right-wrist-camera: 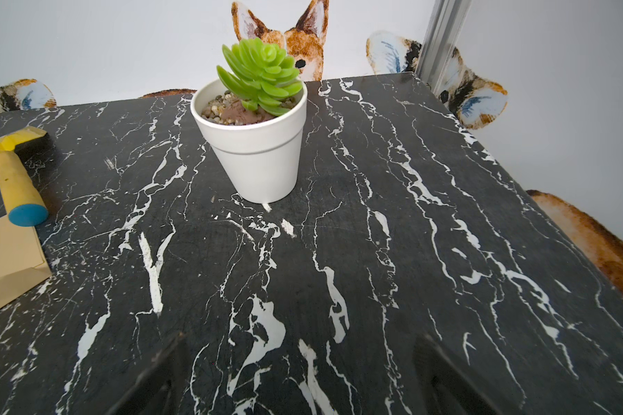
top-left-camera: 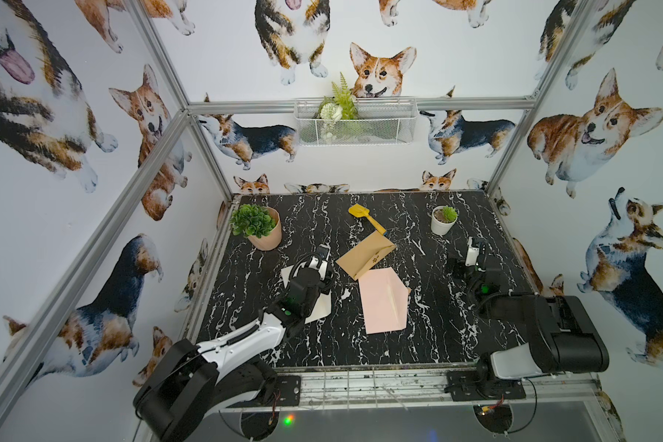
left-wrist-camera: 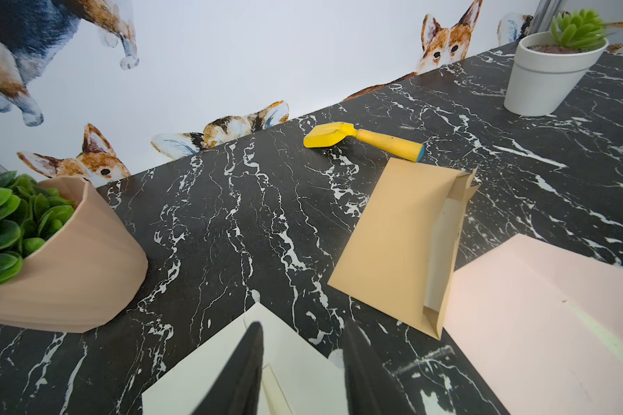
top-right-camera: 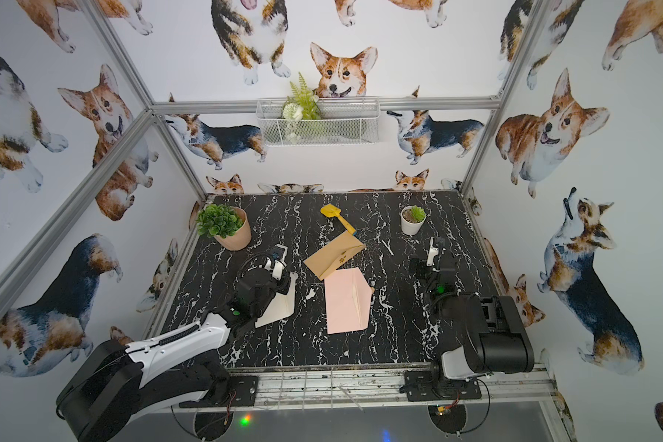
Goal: Take the letter paper out of the envelope
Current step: Pick up the envelope from the center of the board.
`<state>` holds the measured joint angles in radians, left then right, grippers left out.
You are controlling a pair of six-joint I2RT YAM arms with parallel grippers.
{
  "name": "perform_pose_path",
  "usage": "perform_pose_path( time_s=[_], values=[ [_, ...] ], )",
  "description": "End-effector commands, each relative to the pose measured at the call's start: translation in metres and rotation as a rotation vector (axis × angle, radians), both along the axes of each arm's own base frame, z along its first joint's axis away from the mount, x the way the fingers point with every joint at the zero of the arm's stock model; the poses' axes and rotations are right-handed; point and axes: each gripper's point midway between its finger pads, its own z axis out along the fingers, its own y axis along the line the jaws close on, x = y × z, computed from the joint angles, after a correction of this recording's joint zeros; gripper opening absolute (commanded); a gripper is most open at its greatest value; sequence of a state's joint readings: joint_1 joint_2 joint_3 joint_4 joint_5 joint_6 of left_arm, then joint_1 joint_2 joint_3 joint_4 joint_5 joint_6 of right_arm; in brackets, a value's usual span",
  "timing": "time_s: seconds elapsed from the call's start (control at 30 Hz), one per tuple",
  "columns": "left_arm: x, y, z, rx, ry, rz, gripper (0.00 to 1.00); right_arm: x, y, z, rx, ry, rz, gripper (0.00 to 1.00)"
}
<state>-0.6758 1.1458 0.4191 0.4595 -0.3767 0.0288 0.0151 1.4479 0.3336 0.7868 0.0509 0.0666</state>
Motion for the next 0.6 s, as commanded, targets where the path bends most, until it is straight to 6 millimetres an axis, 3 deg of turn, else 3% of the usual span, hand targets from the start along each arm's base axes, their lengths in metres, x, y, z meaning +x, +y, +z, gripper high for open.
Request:
perform_pose_path(
  time_s=[0.0, 0.57],
  values=[
    [0.0024, 0.002, 0.0042, -0.007, -0.018, 0.019, 0.4, 0.0028, 0.0009, 0.0053, -0.007, -0.02, 0.006, 1.0],
    [0.0089, 0.0108, -0.0032, 0.007, -0.016, 0.089, 0.48, 0.0007, -0.0037, 0.0071, 0.007, -0.036, -0.019, 0.99]
  ],
)
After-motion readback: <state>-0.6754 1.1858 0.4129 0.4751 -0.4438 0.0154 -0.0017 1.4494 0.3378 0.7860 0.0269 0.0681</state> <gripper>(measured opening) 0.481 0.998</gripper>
